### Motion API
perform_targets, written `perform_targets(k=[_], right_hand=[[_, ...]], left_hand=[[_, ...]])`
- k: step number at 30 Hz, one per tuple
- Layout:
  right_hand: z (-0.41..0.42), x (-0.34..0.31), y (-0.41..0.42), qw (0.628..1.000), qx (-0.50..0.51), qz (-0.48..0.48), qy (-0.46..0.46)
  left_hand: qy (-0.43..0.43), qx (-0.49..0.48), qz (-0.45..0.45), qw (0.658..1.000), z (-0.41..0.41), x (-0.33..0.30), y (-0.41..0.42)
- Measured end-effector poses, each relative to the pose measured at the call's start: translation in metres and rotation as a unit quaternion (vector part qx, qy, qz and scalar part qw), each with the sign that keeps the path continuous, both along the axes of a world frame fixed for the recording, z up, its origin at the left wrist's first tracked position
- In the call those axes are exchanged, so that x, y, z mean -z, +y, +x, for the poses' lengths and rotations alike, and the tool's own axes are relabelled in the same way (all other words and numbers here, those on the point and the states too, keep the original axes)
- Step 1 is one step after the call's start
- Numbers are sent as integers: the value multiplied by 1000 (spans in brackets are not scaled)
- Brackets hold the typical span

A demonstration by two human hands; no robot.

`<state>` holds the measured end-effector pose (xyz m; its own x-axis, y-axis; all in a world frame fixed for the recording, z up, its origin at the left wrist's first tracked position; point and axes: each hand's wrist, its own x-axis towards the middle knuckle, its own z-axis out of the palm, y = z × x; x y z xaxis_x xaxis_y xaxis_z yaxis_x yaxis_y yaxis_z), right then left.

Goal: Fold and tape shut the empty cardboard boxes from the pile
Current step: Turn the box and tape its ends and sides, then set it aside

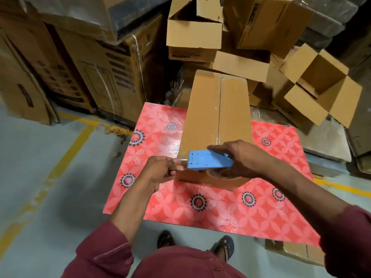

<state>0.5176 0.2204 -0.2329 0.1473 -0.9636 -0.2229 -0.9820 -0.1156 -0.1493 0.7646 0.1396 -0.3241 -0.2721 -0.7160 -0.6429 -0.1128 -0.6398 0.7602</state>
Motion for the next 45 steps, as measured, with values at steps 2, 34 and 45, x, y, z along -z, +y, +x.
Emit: perform_targets(k=[2,34,45], right_hand=[[-9,-2,2,1000,6,4,11],[-5,7,-29,996,20,62,60],[8,4,-38,992,15,79,101]], left_hand=[[-6,-25,12,1000,12,11,-8],[13,-51,23,998,-6,83,-10],[-28,-32,55,998,-11,68,-24]])
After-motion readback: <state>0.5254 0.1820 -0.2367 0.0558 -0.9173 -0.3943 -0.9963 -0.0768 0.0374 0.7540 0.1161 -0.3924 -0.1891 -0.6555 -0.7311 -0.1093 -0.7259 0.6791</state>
